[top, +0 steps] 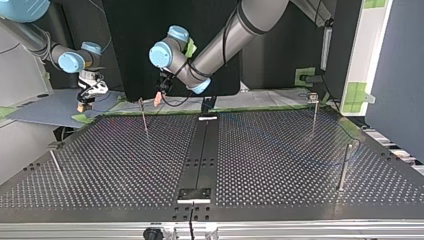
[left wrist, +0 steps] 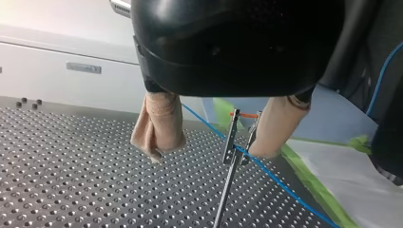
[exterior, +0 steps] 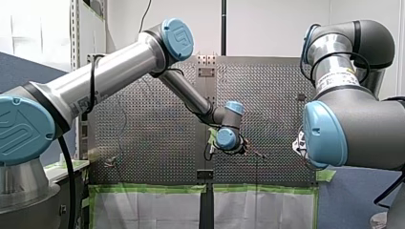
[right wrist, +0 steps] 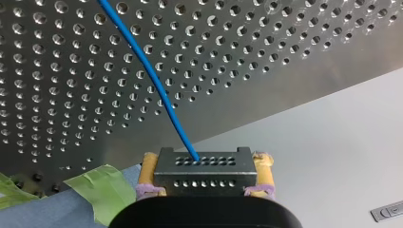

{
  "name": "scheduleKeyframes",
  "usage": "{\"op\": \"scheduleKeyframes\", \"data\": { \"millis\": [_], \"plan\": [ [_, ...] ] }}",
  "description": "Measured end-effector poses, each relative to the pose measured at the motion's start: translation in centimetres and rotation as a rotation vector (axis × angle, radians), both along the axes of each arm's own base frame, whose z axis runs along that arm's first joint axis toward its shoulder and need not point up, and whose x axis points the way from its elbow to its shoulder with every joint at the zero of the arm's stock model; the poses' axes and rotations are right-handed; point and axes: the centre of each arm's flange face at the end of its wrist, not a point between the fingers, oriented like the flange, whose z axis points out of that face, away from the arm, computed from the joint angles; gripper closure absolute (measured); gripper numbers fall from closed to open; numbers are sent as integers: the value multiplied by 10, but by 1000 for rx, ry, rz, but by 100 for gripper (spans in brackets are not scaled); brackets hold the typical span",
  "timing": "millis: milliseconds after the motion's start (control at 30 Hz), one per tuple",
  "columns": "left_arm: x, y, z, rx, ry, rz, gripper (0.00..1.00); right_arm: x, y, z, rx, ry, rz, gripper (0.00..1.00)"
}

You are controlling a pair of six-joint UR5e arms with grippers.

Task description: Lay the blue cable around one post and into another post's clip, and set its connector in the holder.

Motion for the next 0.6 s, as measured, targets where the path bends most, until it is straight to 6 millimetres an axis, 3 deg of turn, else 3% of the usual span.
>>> {"op": "scheduleKeyframes", "data": {
  "millis": [600],
  "plan": [
    [-13,30,58,-130,-78,147,0,3,-2,2,-2,0,4,100]
  ]
}}
